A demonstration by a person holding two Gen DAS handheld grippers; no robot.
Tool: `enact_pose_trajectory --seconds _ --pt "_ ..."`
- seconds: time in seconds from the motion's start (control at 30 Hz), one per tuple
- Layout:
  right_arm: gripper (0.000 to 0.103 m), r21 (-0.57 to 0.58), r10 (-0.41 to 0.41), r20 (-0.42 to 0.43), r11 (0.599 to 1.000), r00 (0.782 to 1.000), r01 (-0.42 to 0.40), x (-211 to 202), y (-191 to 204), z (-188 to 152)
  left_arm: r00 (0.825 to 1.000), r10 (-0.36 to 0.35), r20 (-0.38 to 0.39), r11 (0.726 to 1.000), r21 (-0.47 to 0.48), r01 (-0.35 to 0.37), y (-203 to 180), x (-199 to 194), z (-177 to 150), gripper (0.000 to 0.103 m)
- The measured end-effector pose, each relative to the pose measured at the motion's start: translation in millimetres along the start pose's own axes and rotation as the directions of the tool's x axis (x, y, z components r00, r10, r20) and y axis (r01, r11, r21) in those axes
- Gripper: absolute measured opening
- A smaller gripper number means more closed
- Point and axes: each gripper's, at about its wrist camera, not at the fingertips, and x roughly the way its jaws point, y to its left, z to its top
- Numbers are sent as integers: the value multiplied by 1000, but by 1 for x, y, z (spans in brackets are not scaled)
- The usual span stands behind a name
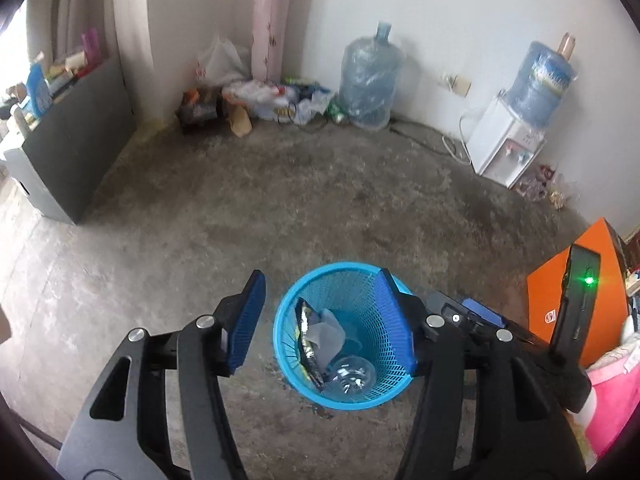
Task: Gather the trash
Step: 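Open both grippers to drop the tissue and bottle into the wastebasket, then move both open grippers back over the table trash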
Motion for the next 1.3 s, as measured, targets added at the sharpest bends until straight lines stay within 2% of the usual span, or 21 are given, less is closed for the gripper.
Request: enact_pose_trajectory --seconds 0.17,0.27,0.33,0.43,0.6,0.8,0.93,1.1,1.3 --pt "78 -41 36 51 999 998 -34 -39 24 -11 996 35 80 999 22 -37 3 -70 -9 60" --pt "78 -116 73 70 991 995 -64 -62 49 -16 990 65 127 996 47 -71 3 -115 -17 65" --pt "83 -172 103 84 981 991 -87 -80 68 -21 983 98 152 993 49 -107 4 -144 -23 65" --pt "87 -266 150 99 957 984 -119 -106 100 -31 970 148 193 988 22 -155 13 -195 -37 66" --pt "93 -439 233 119 884 965 -159 -150 154 -56 943 219 250 976 -66 -210 35 -266 -66 68" --pt "95 -567 343 76 787 936 -243 -189 203 -87 884 355 303 932 -193 -308 64 -343 -119 73" --pt "96 -629 383 44 728 923 -272 -205 232 -110 843 439 310 888 -292 -355 85 -387 -158 76" --pt "96 -680 436 -50 644 899 -351 -217 270 -147 777 550 305 817 -389 -426 105 -432 -204 79" --pt "96 -699 502 -190 535 844 -475 -230 304 -189 695 673 251 703 -508 -497 125 -488 -267 80"
